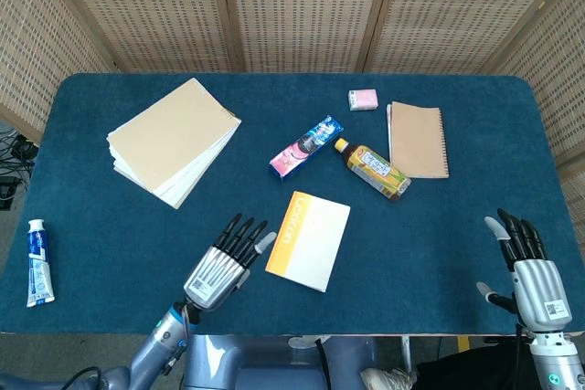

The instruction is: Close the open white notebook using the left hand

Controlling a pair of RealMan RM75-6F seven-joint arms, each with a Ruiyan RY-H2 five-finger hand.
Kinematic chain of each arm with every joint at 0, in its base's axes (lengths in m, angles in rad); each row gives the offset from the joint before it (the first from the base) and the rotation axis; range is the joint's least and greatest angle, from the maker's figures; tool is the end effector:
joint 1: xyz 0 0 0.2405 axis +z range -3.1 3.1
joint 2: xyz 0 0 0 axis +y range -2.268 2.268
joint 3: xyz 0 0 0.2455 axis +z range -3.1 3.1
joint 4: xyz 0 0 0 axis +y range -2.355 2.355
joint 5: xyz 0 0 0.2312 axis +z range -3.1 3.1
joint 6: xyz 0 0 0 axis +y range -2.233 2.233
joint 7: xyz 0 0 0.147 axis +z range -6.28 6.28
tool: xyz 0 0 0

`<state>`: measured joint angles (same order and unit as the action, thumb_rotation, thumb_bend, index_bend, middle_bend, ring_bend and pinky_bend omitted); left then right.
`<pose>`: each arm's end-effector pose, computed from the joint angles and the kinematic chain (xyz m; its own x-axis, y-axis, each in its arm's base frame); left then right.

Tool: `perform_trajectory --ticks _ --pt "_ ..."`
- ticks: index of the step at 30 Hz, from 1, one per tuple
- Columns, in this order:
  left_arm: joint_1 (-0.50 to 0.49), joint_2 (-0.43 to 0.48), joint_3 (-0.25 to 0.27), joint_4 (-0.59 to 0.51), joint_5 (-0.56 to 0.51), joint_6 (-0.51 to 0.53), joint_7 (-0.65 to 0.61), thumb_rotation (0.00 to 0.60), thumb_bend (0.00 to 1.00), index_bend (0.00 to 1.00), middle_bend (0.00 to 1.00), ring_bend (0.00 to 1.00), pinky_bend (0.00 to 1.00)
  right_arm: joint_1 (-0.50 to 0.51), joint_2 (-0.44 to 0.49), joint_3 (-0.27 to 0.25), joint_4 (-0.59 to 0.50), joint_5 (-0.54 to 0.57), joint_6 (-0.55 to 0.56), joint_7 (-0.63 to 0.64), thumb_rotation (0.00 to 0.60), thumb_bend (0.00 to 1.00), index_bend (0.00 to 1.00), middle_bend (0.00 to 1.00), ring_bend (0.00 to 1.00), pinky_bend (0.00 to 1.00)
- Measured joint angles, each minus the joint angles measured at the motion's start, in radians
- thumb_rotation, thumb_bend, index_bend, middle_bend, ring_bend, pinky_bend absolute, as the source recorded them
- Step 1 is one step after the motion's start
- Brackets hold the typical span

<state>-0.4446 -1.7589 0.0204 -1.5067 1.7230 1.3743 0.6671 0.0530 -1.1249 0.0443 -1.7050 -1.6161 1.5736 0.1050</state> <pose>-0.1096 0.2042 -0.0634 0.5141 -0.1645 0.8418 0.6379 -0.5828 -0.5034 -0.2743 -0.1716 0.1307 0.2024 0.0519 0.9779 -0.9724 -0.1074 0.2069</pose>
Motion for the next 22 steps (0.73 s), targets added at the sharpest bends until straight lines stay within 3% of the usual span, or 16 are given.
perform_trajectory --ticks 6,12,22 --pt "0.076 0.175 0.028 -0.115 -0.038 0.067 -0.033 0.6 0.25 0.0 0.0 0.0 0.0 0.0 -0.002 0.003 -0.001 0.004 0.0 -0.014 0.6 0.09 0.0 0.0 0.0 0.0" --pt "0.148 0.323 0.061 -0.154 -0.046 0.146 -0.117 0.6 0.23 0.0 0.0 0.0 0.0 -0.004 -0.003 0.006 0.0 0.005 0.009 -0.027 0.6 0.09 0.0 0.0 0.0 0.0" --pt "0.267 0.454 0.108 -0.197 -0.112 0.218 -0.244 0.6 0.22 0.0 0.0 0.0 0.0 0.002 0.008 0.006 0.024 0.013 -0.015 -0.097 0.6 0.09 0.0 0.0 0.0 0.0"
